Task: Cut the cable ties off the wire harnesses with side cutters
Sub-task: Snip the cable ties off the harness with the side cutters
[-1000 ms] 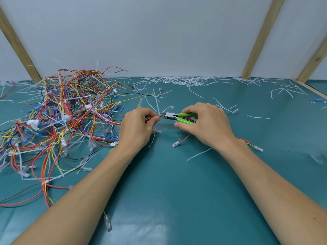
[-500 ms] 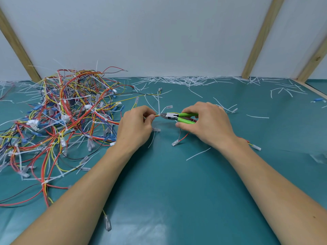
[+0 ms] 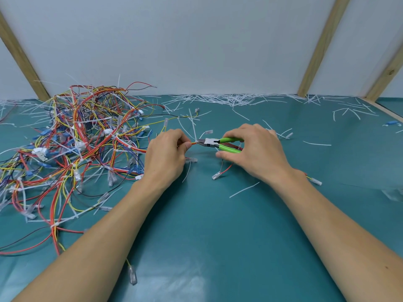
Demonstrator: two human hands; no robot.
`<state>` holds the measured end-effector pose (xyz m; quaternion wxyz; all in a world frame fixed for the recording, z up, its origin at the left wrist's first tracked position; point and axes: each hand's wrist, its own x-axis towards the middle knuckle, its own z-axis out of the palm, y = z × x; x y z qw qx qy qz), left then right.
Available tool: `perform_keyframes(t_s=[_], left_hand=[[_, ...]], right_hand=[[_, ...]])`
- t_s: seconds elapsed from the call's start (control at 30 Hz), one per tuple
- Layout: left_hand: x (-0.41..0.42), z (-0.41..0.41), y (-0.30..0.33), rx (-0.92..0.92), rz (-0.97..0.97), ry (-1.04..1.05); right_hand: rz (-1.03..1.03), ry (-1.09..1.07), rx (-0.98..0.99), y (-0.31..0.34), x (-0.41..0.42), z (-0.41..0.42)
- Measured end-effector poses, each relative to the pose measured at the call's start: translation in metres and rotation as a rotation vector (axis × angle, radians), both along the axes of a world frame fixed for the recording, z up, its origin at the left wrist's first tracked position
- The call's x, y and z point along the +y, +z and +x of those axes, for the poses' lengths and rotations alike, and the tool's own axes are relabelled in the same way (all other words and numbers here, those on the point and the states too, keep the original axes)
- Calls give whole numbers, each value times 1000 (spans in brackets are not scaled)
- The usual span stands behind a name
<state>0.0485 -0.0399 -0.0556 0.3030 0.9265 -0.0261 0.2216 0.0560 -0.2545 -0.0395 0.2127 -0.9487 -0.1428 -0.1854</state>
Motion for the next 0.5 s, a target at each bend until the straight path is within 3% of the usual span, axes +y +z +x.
perform_keyframes(t_s=[0.5], left_hand=[[-1,-2,1,-14,5,-75]], right_hand=[[-23,7,-8,0,1,-1]])
